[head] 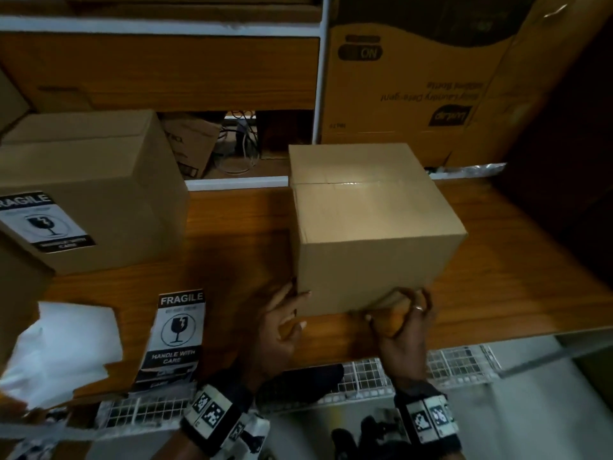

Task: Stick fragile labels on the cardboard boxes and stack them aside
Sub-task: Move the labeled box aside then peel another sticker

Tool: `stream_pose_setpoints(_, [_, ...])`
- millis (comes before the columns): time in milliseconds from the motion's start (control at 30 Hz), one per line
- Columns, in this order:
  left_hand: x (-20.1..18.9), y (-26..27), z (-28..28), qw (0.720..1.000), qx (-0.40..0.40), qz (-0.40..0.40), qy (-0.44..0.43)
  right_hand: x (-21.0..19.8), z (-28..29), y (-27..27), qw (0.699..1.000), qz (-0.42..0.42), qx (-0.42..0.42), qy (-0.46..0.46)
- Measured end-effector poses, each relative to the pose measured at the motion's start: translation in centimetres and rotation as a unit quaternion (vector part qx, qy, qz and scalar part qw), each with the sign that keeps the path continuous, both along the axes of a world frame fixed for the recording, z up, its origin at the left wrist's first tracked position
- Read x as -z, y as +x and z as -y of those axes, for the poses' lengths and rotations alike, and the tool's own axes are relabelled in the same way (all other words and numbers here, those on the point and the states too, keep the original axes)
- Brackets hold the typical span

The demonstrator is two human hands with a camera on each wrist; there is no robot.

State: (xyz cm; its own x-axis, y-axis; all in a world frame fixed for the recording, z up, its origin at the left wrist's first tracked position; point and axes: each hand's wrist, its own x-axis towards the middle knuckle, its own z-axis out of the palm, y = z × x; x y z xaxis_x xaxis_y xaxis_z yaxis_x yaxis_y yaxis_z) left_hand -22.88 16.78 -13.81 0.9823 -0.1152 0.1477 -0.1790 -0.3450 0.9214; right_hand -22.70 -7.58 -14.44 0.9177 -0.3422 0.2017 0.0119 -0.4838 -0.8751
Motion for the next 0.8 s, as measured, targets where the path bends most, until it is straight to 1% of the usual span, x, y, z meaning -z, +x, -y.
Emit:
stream_pose_setpoints(100, [0.8,-1.2,-1.7,0.999,0.005,-0.028,-0.021,0.4,-2.2,-1.4,0.997,-0.073,-0.021,-0.011])
stream_pose_setpoints(167, [0.9,-2.0,-3.0,0.998,-0.015,-0.048,-0.037,0.3,-3.6,-2.1,0.992,-0.108,-0.068,-0.006])
stream_pose_setpoints(267, [0.7,-3.1,-4.6,0.995,-0.063,-0.059,-0.040,-0.2,-5.5,-2.8,0.982,-0.103,-0.161,0.000])
stream_pose_setpoints(333, [0.1,-3.8,-5.8,0.994,-0.081,-0.064,-0.026,-0.5,-7.0,-3.1,0.970,-0.102,-0.220,0.028])
stream_pose_setpoints(433, [-1.2,-4.7,-8.1,0.992,-0.121,-0.033,-0.005,-0.9,-9.8,-2.7,0.955,-0.108,-0.269,0.060])
stream_pose_setpoints(533, [-2.0,-5.3,-10.7,0.982,-0.185,-0.008,-0.020,-2.0,-12.8,-2.2,0.927,-0.129,-0.338,0.096])
stream_pose_setpoints(633, [-2.1,-5.6,-13.6,0.968,-0.252,0.017,0.004,-2.5,-16.0,-0.6,0.920,-0.116,-0.369,0.060])
stream_pose_setpoints(700, [-1.5,-5.6,-15.5,0.960,-0.278,0.014,0.018,-2.7,-18.6,1.0,0.914,-0.114,-0.384,0.066])
stream_pose_setpoints(767, [-0.6,-5.4,-17.2,0.961,-0.275,-0.009,0.033,-3.3,-21.4,2.5,0.898,-0.163,-0.394,0.110])
stream_pose_setpoints(800, [0.0,-5.2,-17.9,0.962,-0.268,-0.017,0.048,-3.7,-22.8,3.1,0.893,-0.184,-0.398,0.104])
